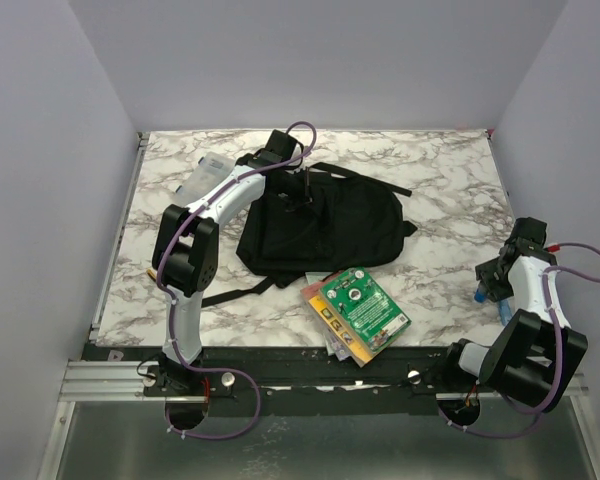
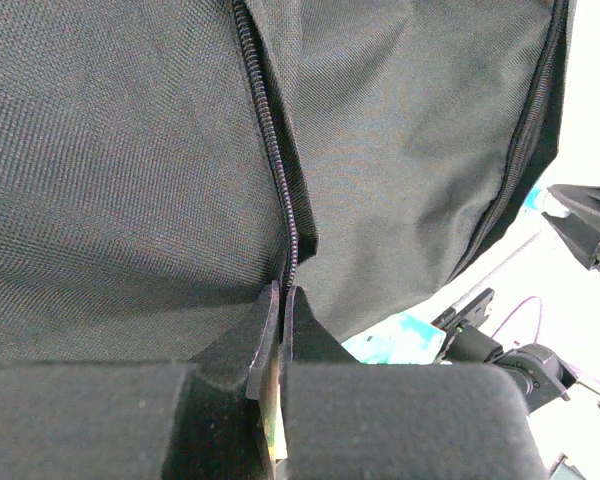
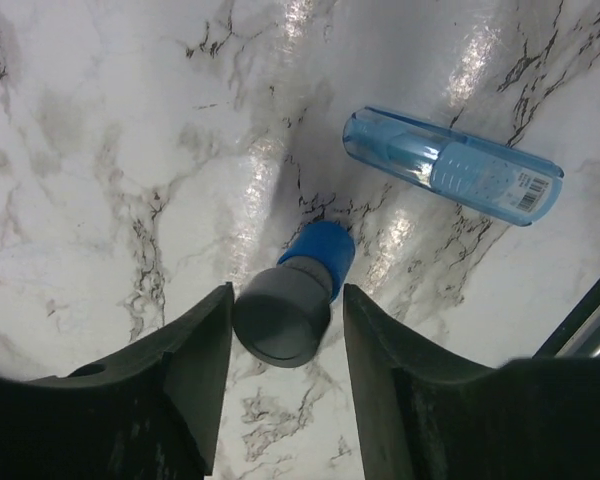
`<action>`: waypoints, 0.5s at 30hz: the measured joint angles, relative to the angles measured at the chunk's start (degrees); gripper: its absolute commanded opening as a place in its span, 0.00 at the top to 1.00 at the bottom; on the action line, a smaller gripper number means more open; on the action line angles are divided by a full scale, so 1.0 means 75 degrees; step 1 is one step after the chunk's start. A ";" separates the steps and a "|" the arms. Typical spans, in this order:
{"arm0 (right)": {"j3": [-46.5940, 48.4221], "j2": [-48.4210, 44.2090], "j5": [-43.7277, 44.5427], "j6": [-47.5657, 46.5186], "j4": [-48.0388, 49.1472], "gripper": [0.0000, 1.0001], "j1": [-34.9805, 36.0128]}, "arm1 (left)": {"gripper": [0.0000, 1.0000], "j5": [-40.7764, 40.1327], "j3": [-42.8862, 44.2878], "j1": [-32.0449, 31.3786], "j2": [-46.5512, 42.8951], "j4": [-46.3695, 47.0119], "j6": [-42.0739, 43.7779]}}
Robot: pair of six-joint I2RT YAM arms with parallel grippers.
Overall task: Pack the student bag
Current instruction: Pick up the stationery from the student bag.
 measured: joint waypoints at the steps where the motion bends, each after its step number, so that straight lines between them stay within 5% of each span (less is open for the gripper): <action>1: 0.0000 0.0000 -0.0015 -0.0032 0.0017 0.62 0.0000 | 1.00 -0.0003 0.0000 0.0000 0.0000 0.0000 0.0000; 8: 0.0003 -0.0023 -0.0090 -0.0268 0.0195 0.92 0.0000 | 1.00 -0.0003 0.0000 0.0000 0.0000 0.0003 0.0000; 15: 0.0632 -0.0012 -0.0154 -0.0717 0.0259 0.97 0.0481 | 1.00 -0.0003 0.0000 0.0000 0.0000 0.0000 0.0017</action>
